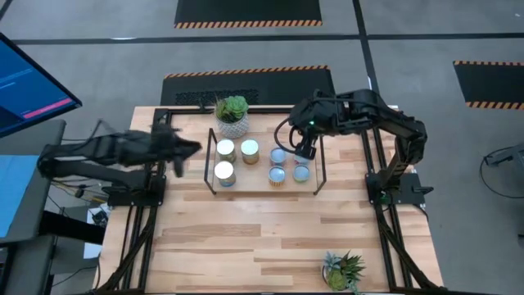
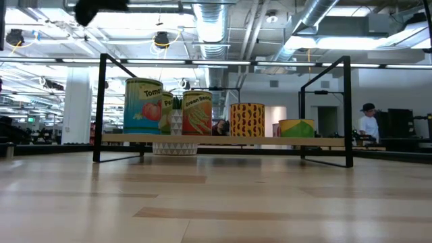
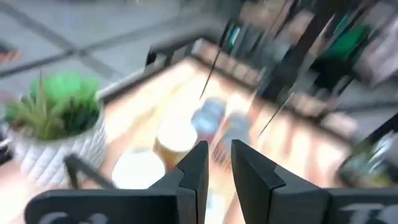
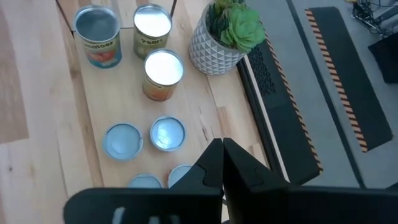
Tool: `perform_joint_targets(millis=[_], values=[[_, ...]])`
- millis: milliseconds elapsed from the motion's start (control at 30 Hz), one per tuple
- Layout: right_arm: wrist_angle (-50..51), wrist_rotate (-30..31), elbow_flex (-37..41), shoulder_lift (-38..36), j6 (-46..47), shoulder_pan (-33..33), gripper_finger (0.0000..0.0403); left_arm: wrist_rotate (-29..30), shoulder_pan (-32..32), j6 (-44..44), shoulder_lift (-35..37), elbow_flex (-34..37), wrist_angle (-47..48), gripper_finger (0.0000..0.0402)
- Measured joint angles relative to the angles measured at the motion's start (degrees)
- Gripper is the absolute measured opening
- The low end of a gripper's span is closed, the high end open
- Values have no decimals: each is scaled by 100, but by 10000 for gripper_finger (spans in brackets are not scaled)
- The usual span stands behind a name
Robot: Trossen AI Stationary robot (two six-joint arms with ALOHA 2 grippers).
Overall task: Pick and place cans onto a shelf
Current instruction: Adjust the canned tomatoes
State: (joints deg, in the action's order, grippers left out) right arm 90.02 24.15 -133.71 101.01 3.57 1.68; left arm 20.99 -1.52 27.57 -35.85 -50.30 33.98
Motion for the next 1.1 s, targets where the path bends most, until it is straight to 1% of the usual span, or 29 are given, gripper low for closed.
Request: perform_joint_targets(millis=[67, 133, 233, 333, 433, 533, 633, 700, 767, 800, 967, 1033, 1100], values=[[0, 3, 0, 0, -46, 3, 19, -43, 103, -71, -676, -456, 417, 57], [0, 5, 0, 0, -60, 1, 21, -105, 249, -416, -1316, -966, 840, 57], [0, 5, 0, 0, -59, -3, 23, -575, 467, -1213, -2101, -1707, 1377, 57], [0, 3, 6, -60, 2, -57, 21, -1009, 643, -1623, -2683, -2260, 1623, 57], [0, 16, -3, -167, 200, -189, 17, -1358, 784, -2027, -3045, -2526, 1911, 57], [2, 78, 0, -298, 368, -367, 15, -1466, 933, -2235, -3281, -2538, 2164, 57], [-7, 486, 146, -496, 727, -544, 15, -1592, 1024, -2552, -3503, -2536, 2438, 57], [-4, 992, 582, -751, 1091, -649, 17, -1831, 1059, -2775, -3643, -2536, 2547, 57], [-5, 1452, 1243, -1087, 1611, -693, 17, -2034, 1067, -2863, -3813, -2536, 2661, 57], [12, 1569, 1635, -1272, 1857, -685, 17, -2119, 1067, -2865, -3897, -2536, 2689, 57], [-35, 1661, 3469, -2273, 3264, -679, 16, -2273, 1069, -3047, -4199, -2536, 2695, 57], [-91, 1681, 4006, -2601, 3865, -681, 17, -2338, 1069, -3057, -4318, -2536, 2723, 57], [-106, 1833, 4447, -2865, 4478, -687, 19, -2407, 1069, -3055, -4429, -2536, 2762, 57]])
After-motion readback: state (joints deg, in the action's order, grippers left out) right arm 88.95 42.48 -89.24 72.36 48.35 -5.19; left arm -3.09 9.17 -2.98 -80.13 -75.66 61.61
